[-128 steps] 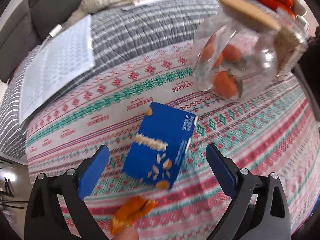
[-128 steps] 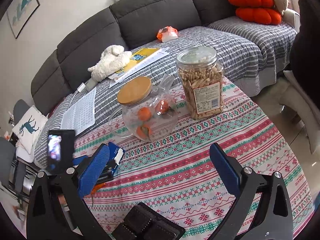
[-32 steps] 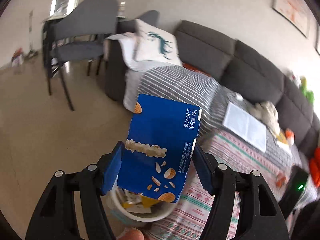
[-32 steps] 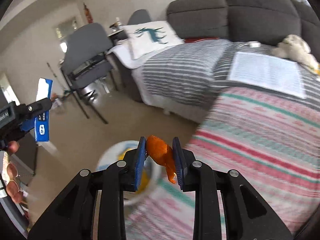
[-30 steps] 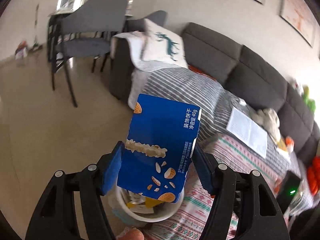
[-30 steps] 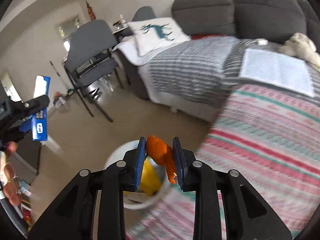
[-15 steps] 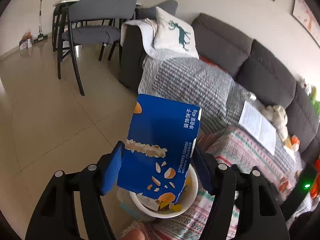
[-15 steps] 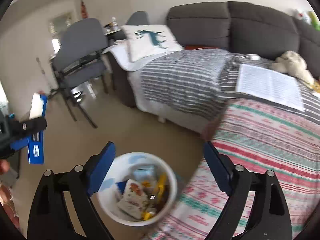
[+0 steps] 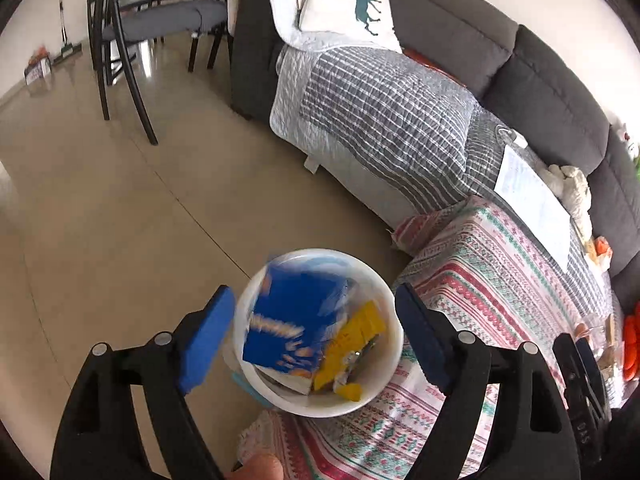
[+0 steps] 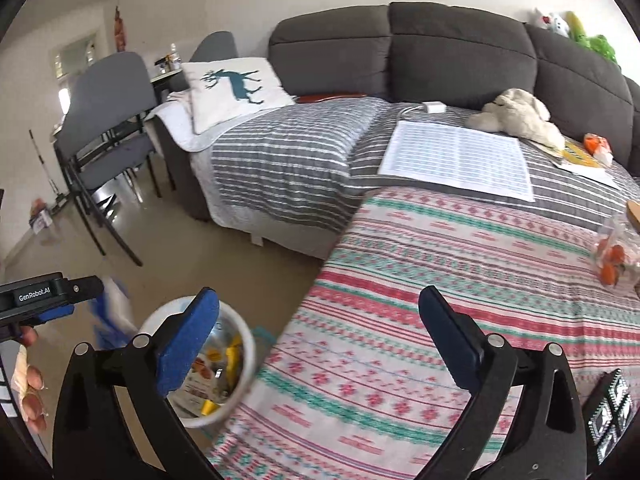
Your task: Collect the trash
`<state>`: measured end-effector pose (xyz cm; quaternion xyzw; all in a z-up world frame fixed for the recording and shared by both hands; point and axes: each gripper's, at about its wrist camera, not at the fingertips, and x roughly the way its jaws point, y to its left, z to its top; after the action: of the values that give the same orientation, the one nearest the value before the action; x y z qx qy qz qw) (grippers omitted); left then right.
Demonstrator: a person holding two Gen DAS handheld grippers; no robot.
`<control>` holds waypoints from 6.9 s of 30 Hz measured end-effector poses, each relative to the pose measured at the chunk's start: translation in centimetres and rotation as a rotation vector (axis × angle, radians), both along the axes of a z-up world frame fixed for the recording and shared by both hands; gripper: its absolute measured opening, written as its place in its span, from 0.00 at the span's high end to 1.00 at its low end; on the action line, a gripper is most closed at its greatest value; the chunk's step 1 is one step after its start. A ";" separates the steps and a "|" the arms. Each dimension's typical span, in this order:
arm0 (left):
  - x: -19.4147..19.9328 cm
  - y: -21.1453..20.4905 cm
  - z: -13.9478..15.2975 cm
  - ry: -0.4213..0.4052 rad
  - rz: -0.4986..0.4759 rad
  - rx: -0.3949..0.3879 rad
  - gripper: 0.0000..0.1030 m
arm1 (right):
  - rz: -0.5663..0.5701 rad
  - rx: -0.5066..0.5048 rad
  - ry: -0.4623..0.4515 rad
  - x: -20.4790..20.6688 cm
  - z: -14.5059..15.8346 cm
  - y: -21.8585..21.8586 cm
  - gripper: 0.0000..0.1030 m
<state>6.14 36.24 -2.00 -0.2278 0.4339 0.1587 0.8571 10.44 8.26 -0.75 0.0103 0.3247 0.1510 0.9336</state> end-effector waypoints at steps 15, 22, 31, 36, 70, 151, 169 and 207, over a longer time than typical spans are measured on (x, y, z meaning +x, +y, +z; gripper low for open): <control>2.1 -11.8 2.4 -0.067 -0.150 0.117 0.13 | -0.131 -0.112 -0.081 -1.7 2.3 -9.7 0.07; 3.7 -19.5 1.2 -0.045 -0.305 0.140 0.13 | -0.230 -0.205 -0.101 -3.0 2.0 -17.2 0.07; 4.7 -30.1 -0.3 -0.020 -0.554 0.160 0.13 | -0.395 -0.265 -0.088 -4.5 0.5 -27.5 0.07; 4.9 -35.4 -1.4 0.007 -0.700 0.114 0.13 | -0.514 -0.184 -0.035 -5.4 -1.1 -33.6 0.07; 6.6 -54.8 -9.3 0.323 -1.170 0.171 0.15 | -0.599 -0.064 0.105 -7.1 -3.1 -43.1 0.07; 3.1 -0.7 -4.3 0.075 0.085 -0.050 0.38 | -0.281 -0.189 0.060 -3.6 -5.7 -26.6 0.07; 0.6 -21.4 6.7 -0.403 -0.040 0.593 0.07 | -0.348 -0.040 -0.244 -7.9 0.5 -27.8 0.07; 0.0 -44.7 5.6 -0.455 -0.426 0.323 0.07 | -0.706 -0.061 -0.281 -9.7 1.7 -35.8 0.07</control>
<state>6.17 -8.43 3.60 -0.0232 0.2390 -0.0120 0.9707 0.70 -27.50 0.99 0.0728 0.1744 -0.1901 0.9634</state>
